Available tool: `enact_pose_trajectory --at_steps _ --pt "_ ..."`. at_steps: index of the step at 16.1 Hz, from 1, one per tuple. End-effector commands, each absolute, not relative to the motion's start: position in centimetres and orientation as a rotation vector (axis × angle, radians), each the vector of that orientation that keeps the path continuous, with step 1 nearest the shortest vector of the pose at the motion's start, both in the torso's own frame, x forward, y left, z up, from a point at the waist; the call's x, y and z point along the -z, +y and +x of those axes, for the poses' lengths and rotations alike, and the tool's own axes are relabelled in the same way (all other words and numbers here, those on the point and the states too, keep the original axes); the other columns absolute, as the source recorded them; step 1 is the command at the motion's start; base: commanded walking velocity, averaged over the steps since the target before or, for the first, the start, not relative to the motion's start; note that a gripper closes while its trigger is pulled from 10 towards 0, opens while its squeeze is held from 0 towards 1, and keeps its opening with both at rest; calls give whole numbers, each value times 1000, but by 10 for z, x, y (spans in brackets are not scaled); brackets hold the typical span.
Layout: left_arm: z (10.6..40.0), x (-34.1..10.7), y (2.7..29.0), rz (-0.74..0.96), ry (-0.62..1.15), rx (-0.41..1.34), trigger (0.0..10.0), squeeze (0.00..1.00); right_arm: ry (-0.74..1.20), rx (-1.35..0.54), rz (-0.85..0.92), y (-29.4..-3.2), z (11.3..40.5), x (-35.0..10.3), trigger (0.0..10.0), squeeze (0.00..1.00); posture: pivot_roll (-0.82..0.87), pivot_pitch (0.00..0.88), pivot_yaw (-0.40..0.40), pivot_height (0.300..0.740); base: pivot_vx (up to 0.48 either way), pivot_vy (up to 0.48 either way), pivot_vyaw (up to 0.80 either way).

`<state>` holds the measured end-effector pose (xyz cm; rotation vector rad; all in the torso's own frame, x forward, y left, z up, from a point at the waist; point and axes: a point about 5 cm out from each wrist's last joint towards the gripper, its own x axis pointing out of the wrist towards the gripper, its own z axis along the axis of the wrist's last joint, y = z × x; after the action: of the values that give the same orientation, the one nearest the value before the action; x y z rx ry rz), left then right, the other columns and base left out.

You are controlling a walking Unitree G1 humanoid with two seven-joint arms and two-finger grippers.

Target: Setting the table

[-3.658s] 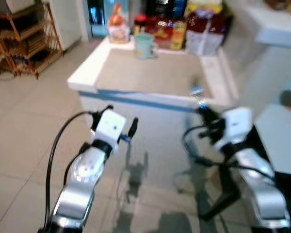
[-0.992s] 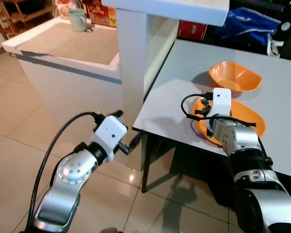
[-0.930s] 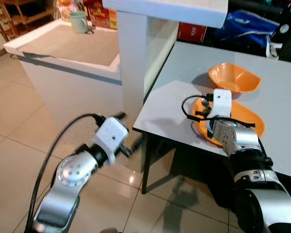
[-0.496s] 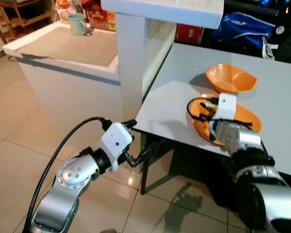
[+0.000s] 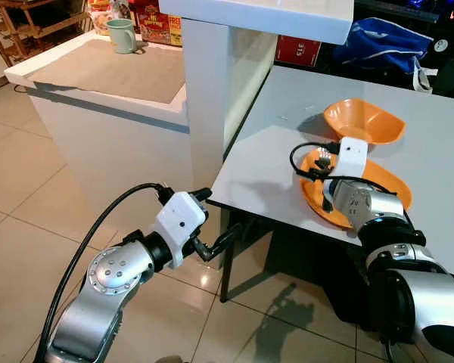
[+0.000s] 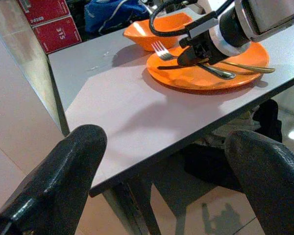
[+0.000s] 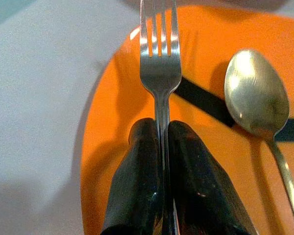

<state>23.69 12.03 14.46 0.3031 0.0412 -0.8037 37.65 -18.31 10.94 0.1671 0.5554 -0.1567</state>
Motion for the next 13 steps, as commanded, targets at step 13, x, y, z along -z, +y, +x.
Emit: enact_pose_trajectory --at_steps 13 --pt "237 -149 124 322 42 810 10000 0 547 189 151 -193 378 -105 10000 0 100 0 -20 740 0 0 0"
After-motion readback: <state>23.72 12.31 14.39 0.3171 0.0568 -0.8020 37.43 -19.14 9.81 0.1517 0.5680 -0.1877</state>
